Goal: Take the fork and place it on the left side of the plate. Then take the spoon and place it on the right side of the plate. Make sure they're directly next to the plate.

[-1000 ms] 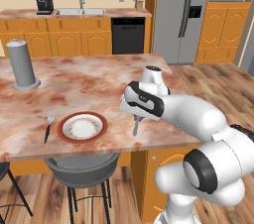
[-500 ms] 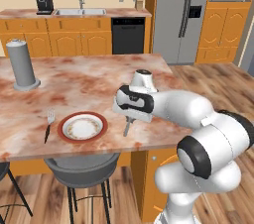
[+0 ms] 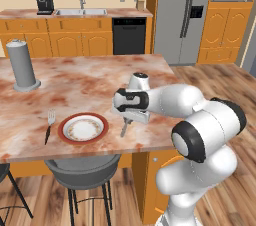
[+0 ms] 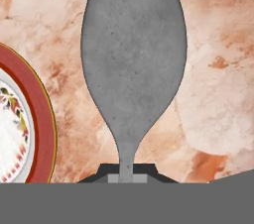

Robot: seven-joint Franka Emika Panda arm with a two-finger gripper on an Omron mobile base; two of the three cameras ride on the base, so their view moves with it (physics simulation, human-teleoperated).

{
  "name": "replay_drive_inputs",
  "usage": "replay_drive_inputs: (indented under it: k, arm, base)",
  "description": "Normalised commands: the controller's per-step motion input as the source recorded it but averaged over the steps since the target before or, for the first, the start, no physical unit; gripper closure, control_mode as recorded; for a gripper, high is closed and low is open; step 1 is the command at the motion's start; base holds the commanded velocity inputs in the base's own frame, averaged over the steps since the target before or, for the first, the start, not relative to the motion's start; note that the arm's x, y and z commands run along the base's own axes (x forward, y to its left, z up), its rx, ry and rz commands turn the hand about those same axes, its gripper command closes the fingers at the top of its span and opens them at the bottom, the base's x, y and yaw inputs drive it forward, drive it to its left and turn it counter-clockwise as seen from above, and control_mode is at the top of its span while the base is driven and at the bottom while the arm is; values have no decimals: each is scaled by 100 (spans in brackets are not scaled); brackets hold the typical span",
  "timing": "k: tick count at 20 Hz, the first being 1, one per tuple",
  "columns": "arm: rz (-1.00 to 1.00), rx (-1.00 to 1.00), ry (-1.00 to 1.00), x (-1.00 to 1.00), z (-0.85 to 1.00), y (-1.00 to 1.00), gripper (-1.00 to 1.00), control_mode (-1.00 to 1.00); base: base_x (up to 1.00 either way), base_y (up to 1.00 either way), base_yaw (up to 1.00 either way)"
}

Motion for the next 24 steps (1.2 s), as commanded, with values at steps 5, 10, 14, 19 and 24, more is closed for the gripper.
replay_drive_inputs:
  k: [5, 10, 14, 19, 24]
  arm:
    - [0, 0, 0, 42, -22, 16, 100, -100]
    - [0, 0, 0, 43, -22, 14, 100, -100]
    - [0, 0, 0, 25, -27, 23, 100, -100]
    - [0, 0, 0, 8, -30, 18, 100, -100]
    - [0, 0, 0, 3, -19, 1, 100, -100]
  base:
    - [0, 0, 0]
    - [0, 0, 0]
    - [0, 0, 0]
    - [0, 0, 0]
    - [0, 0, 0]
